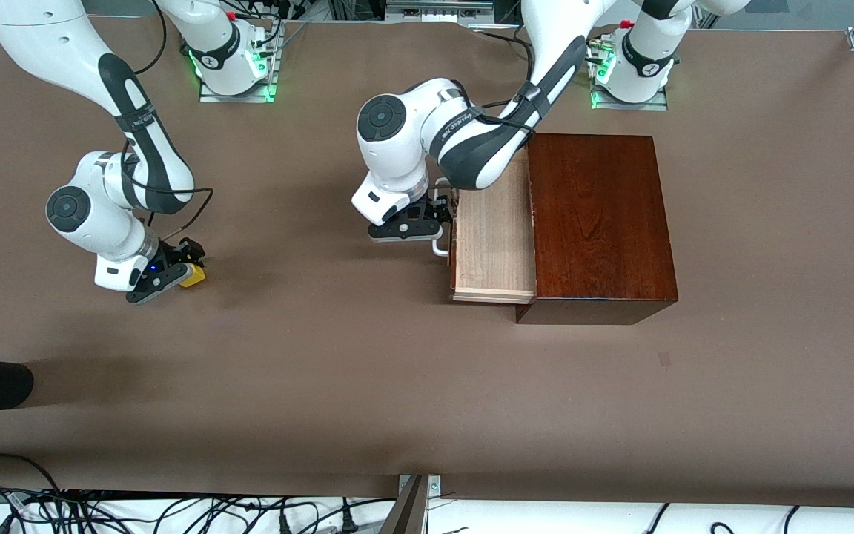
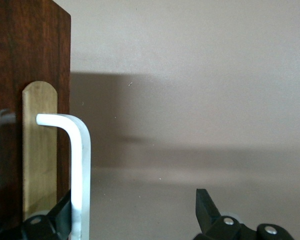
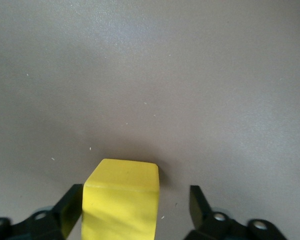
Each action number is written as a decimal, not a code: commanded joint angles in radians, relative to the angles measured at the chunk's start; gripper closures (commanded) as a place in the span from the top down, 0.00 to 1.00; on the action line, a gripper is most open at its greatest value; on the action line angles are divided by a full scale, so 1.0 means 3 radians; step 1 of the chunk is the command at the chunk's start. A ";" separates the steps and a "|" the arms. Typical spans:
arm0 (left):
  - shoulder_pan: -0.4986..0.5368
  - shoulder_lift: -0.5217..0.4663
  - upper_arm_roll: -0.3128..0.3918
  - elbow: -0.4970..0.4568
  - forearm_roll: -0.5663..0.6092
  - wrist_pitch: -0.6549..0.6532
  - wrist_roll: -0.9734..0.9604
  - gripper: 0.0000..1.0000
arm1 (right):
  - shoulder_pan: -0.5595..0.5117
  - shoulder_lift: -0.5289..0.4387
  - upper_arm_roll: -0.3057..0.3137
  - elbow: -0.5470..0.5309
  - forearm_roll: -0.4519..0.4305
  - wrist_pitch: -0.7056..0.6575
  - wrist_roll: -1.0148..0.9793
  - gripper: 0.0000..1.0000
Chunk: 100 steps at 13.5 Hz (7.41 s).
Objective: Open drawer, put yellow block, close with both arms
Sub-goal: 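Lower the right gripper over the yellow cube and grasp it, then lift the cube with the right gripper while the left gripper withdraws, then carry the yellow cube with the right gripper over the open drawer, then lower the cube into the drawer and open the right gripper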
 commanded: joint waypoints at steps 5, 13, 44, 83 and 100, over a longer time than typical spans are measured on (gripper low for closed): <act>0.0107 -0.0031 0.0014 -0.0249 0.0056 -0.0528 -0.0183 1.00 | -0.0006 -0.0035 0.0020 -0.0046 0.0090 0.0032 -0.0022 0.20; 0.0097 -0.0133 -0.0083 -0.0054 -0.0010 -0.0650 -0.0260 1.00 | -0.0006 -0.0393 0.0076 0.0291 0.0090 -0.0616 0.0106 0.20; 0.2091 -0.2521 0.0730 -0.1327 -0.0792 -0.1265 0.3176 1.00 | 0.1727 -0.0439 0.0373 0.2245 0.0090 -0.2566 0.1205 0.14; 0.2178 -0.2378 0.0919 -0.1118 -0.0792 -0.1157 0.3478 1.00 | 0.2832 0.1417 0.0439 0.3656 -0.0452 -0.1451 0.1384 0.07; 0.2188 -0.2373 0.0924 -0.1057 -0.0792 -0.1136 0.3473 1.00 | 0.2863 0.1381 0.0434 0.3625 -0.0498 -0.1797 0.1527 0.99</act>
